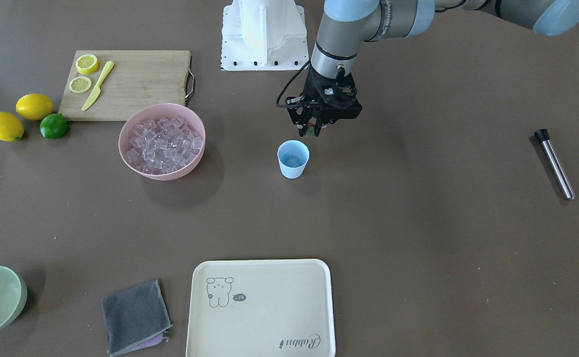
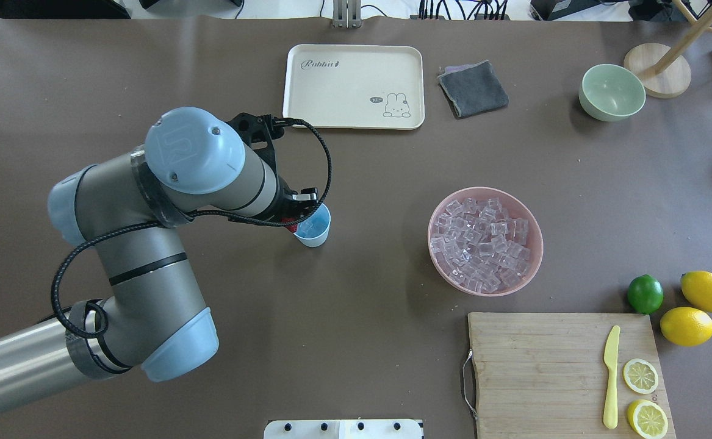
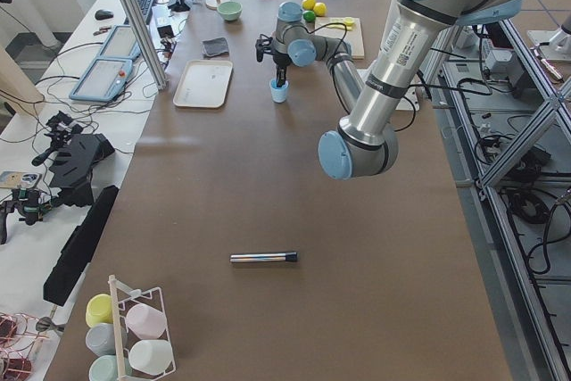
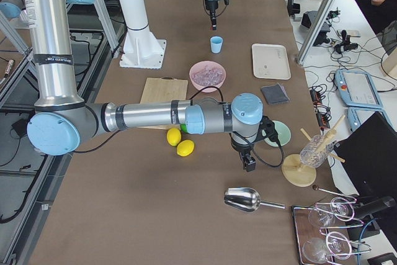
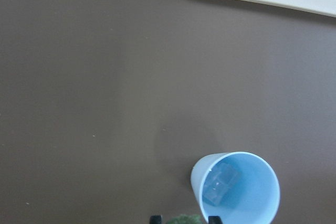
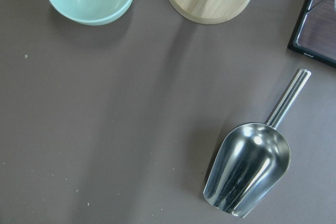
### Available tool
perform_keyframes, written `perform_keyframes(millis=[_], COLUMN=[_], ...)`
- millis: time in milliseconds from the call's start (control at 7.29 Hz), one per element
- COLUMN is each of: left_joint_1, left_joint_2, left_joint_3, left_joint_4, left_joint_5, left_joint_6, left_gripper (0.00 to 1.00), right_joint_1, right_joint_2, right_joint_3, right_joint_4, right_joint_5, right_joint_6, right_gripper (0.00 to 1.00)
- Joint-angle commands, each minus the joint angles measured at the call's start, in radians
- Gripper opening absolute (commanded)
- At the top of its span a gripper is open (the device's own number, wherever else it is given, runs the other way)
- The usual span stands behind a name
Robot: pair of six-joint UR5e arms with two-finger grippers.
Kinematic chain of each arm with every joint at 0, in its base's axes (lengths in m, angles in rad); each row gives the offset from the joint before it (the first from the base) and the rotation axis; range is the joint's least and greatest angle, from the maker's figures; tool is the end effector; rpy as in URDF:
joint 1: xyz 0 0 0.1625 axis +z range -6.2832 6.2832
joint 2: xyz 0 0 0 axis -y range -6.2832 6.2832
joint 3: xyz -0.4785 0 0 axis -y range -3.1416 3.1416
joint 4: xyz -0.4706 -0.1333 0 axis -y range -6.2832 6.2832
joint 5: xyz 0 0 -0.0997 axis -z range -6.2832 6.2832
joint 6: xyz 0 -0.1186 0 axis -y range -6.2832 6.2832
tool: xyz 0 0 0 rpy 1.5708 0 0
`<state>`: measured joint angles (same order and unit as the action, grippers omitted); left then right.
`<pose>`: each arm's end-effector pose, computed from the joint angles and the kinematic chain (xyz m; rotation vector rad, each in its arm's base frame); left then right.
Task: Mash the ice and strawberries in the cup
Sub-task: 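Carry the strawberry with the left gripper over the blue cup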
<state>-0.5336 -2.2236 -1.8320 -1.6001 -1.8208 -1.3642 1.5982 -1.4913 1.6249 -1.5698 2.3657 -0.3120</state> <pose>0.5752 -0.4606 0.1567 0.1240 0.9592 -0.1833 0.0655 -0.6128 0.6457 0.2608 -0.7642 -0.3225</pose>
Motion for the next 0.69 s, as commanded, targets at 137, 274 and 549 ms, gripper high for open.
perform_keyframes(millis=[137, 274, 549], left_joint_1=[0.014, 0.014, 0.014], left_joint_2=[-0.028, -0.030, -0.033], left_joint_3=[0.131, 0.129, 0.131], left_joint_4=[-0.110, -0.110, -0.110], left_joint_5=[0.029, 0.029, 0.029], left_joint_6=[-0.013, -0.015, -0.018], left_gripper=[0.26, 0.26, 0.27], right_joint_1=[0.023, 0.023, 0.025], right_joint_2=[-0.004, -0.004, -0.003], right_joint_3=[0.007, 0.007, 0.007], right_joint_4=[0.001, -0.001, -0.001], right_joint_5=[0.004, 0.004, 0.004], right_joint_6=[-0.009, -0.009, -0.012], right_gripper=[1.00, 1.00, 1.00])
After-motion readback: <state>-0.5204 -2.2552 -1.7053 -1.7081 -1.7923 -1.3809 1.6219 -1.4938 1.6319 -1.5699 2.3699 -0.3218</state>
